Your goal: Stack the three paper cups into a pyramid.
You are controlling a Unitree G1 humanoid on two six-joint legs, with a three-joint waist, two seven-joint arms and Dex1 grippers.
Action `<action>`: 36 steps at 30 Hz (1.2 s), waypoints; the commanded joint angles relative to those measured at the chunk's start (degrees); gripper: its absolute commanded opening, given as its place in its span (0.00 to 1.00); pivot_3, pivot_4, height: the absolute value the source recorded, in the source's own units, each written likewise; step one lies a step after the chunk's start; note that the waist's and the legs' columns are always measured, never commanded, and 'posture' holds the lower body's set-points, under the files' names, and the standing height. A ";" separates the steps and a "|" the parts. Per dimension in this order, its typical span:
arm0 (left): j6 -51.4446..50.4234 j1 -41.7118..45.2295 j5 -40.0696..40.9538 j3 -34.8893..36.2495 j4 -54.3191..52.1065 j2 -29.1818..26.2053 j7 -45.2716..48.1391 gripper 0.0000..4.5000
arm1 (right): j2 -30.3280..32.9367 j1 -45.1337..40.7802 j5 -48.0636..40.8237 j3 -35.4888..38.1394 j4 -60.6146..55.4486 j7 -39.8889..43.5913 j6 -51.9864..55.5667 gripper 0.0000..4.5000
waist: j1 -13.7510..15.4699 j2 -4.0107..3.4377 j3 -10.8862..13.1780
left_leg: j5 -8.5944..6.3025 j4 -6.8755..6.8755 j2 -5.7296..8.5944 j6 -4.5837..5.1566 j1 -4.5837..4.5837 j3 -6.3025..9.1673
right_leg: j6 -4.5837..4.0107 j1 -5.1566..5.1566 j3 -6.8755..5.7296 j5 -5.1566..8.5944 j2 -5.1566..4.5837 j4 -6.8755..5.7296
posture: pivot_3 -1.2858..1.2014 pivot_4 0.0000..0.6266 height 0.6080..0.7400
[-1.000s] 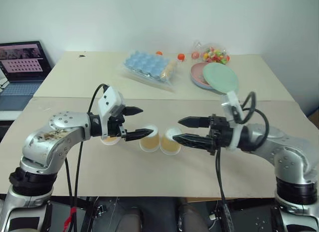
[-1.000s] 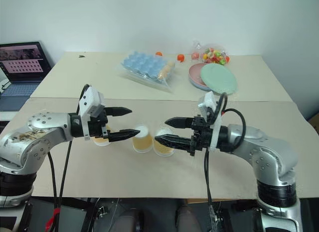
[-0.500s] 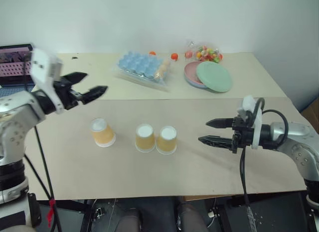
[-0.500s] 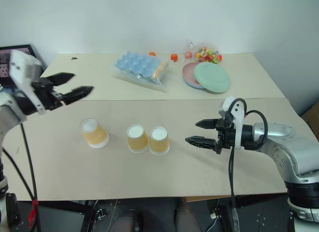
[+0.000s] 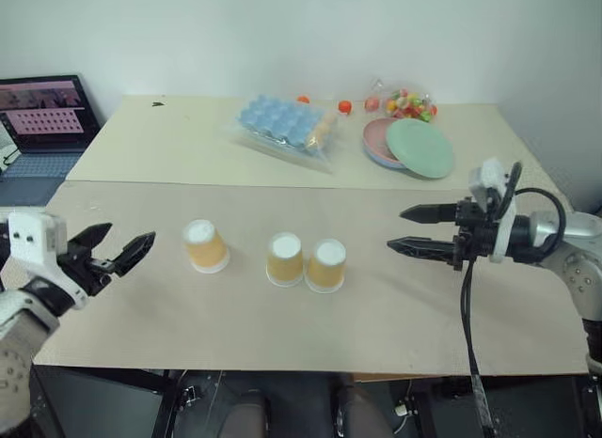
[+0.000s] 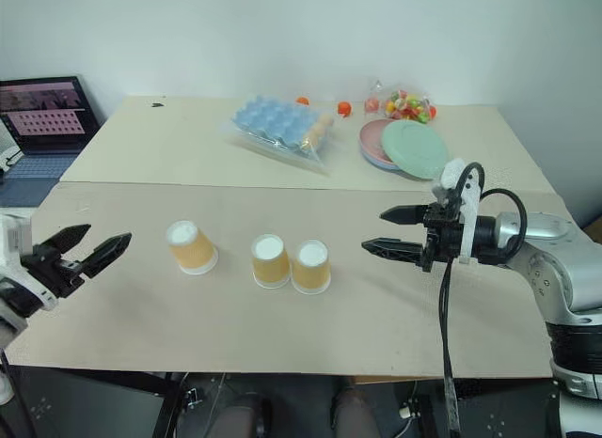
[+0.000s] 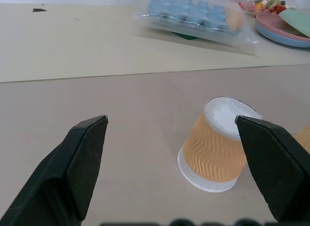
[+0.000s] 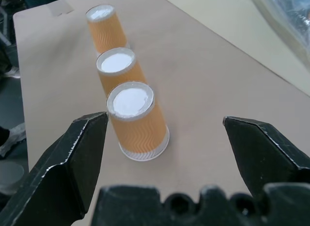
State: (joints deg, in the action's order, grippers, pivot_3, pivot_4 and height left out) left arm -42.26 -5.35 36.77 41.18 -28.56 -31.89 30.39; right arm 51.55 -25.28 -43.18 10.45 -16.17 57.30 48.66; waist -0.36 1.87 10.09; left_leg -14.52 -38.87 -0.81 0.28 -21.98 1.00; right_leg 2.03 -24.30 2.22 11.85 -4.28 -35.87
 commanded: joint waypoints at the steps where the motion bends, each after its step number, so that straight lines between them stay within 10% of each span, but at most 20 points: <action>1: 6.04 -2.08 -2.95 -1.65 -1.72 3.01 -2.35 1.00 | -0.49 0.90 -5.42 5.91 -5.47 -3.02 2.46 0.99 | -0.02 0.09 0.01 | 0.00 0.00 0.00 0.00 -0.02 -0.01 | 0.00 -0.01 0.01 0.00 0.02 0.01 | 0.52 0.24 0.97; 36: 28.84 14.56 -17.29 -28.26 22.58 7.51 0.12 1.00 | -0.13 15.98 -18.89 20.07 -22.08 -22.23 1.07 0.99 | -0.20 0.21 -0.04 | 0.01 -0.07 -0.03 0.01 -0.04 -0.06 | 0.23 0.04 0.05 0.06 0.11 -0.02 | 0.52 0.24 0.97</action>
State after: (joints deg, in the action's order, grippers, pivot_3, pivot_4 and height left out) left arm -15.17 7.70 20.06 13.03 -5.64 -23.87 30.31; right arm 50.81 -8.34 -61.54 29.41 -36.70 35.84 51.61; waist -0.55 2.08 10.05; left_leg -14.51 -38.94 -0.84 0.30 -22.02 0.93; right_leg 2.27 -24.26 2.28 11.92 -4.17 -35.88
